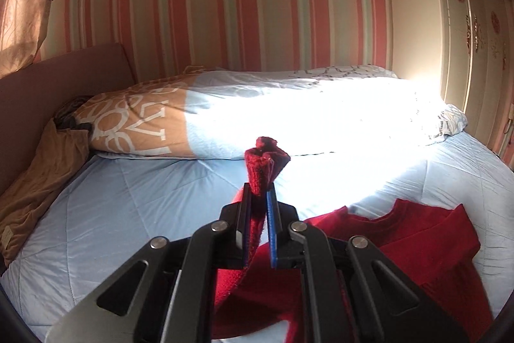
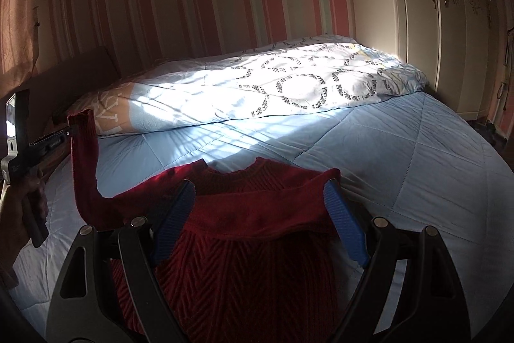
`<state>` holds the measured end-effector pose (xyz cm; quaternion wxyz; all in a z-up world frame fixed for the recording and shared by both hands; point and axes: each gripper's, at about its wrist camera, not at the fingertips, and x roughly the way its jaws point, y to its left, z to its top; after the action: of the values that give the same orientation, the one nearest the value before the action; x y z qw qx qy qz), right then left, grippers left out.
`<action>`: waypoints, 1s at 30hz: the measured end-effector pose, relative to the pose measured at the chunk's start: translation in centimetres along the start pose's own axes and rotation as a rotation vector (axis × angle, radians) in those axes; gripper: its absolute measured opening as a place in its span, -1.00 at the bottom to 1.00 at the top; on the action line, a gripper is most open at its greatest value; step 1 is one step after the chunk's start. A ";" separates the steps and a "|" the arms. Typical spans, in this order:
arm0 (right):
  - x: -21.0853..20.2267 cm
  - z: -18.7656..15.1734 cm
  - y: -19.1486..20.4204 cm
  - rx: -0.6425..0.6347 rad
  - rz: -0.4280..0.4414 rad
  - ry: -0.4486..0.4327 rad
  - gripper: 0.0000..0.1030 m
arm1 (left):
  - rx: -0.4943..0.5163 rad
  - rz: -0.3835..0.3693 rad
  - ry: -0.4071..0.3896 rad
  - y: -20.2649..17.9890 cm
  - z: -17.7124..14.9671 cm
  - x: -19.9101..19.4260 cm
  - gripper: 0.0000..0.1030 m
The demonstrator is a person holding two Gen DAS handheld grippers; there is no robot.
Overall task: Fold small clothes
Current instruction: 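Lift the held sleeve and fold it across the sweater body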
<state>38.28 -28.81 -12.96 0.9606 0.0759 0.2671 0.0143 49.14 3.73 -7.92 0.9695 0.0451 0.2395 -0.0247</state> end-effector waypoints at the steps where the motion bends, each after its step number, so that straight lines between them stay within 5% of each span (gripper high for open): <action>1: -0.1 0.0 -0.8 0.004 -0.006 0.002 0.61 | 0.014 -0.008 0.005 -1.7 0.1 0.3 -0.84; 14: 2.3 -0.8 -7.2 0.048 -0.056 0.038 0.62 | 0.066 -0.016 0.149 -16.4 -3.1 6.3 -0.84; 22: 6.0 -0.1 -9.2 -0.003 -0.088 0.045 0.62 | 0.029 0.001 0.209 -19.4 -5.8 6.6 -0.84; 30: 7.5 0.1 -12.1 -0.013 -0.111 0.060 0.61 | 0.014 -0.061 0.214 -24.5 -6.0 7.4 -0.84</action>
<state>44.57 -40.25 -18.56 0.9520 0.0541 0.2992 -0.0350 51.19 -20.19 -18.53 0.9369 0.0472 0.3426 -0.0510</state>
